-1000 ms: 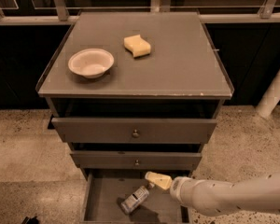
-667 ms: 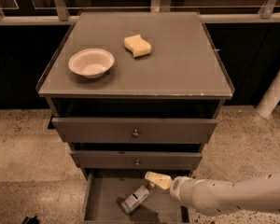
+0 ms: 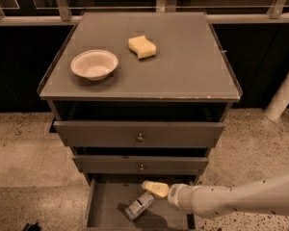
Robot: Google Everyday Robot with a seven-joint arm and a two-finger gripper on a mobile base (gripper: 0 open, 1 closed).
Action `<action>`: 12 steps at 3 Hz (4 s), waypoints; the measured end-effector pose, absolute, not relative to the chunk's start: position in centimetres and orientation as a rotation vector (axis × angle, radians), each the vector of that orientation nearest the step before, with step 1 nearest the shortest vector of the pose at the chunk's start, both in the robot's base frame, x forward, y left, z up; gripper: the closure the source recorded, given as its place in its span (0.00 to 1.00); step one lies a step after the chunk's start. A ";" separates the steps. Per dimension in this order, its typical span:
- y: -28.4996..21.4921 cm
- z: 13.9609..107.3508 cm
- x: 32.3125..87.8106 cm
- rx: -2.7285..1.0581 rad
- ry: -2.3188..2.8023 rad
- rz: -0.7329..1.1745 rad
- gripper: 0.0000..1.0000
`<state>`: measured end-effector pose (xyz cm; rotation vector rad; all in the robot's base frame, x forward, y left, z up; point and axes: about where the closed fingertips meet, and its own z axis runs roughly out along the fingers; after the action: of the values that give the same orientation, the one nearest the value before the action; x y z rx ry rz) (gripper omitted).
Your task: Pick blue plastic bottle from bottom drawer and place on counter
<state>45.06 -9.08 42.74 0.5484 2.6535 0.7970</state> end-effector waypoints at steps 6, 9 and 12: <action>-4.0 32.6 47.8 0.640 2.570 0.923 0.00; -2.8 29.2 49.7 0.667 2.551 0.883 0.00; -0.9 23.7 51.7 0.652 2.647 0.857 0.00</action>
Offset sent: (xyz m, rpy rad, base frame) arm 0.0138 0.0496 -0.0754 0.0746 0.1179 0.1871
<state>51.71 -0.87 23.68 0.6521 2.6467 0.8573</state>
